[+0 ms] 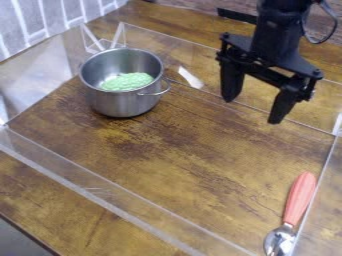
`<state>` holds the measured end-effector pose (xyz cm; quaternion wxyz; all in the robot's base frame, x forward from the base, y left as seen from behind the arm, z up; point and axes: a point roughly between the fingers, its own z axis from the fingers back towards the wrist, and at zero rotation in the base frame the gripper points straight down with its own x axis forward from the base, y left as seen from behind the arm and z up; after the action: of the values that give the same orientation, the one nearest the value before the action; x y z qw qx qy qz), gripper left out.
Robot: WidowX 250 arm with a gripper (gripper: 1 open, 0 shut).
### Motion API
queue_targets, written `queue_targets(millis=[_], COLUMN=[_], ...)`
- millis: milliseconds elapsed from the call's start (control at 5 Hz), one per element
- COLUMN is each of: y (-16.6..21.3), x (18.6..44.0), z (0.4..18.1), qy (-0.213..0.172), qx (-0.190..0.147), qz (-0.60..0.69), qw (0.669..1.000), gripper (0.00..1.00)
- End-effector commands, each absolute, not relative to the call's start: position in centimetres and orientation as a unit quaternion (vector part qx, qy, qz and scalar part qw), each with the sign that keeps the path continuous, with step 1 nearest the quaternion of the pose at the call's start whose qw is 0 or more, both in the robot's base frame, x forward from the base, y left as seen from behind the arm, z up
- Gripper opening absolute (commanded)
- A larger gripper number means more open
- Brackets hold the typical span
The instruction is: Put the green object in the silver pot
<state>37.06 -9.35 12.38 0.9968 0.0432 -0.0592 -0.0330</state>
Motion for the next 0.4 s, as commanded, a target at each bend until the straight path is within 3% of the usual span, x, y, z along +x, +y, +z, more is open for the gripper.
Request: queue_targets(millis=[0, 200], y=[-8.9, -10.0], x=[36.9, 36.7], z=[16.9, 16.9], qy=[-0.116, -0.129], qx=[0.033, 0.027], qz=[-0.032, -0.043], qw=[0.992, 0.99], gripper=[1.0, 1.0])
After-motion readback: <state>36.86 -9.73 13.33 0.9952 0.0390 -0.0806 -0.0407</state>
